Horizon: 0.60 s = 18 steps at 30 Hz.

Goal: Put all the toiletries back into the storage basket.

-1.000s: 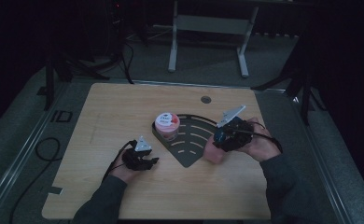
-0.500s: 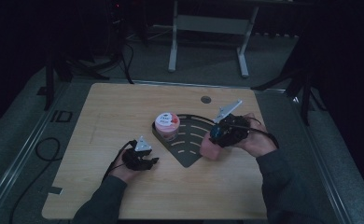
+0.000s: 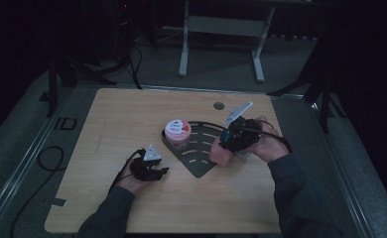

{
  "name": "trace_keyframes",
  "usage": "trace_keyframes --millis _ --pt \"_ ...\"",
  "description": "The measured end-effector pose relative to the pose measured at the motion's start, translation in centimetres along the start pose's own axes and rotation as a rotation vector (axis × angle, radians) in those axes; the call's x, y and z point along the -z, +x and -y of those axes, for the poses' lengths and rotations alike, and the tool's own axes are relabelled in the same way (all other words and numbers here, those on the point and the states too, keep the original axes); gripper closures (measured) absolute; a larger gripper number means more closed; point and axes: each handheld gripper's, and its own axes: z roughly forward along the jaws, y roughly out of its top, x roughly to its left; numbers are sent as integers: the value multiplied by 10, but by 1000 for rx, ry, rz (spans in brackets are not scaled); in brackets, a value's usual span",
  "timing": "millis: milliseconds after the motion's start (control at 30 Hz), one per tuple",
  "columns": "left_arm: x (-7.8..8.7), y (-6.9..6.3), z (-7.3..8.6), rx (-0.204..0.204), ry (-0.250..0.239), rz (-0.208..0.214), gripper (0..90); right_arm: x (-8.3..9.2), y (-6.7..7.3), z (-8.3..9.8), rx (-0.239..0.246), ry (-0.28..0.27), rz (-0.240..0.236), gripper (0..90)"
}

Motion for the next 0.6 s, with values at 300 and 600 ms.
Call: trace_keyframes --millis 300,600 --pt "0 0 0 1 0 0 508 -5 -3 -8 3 3 -2 473" --pt "0 0 0 0 0 0 508 -11 -8 -16 -15 3 4 473"
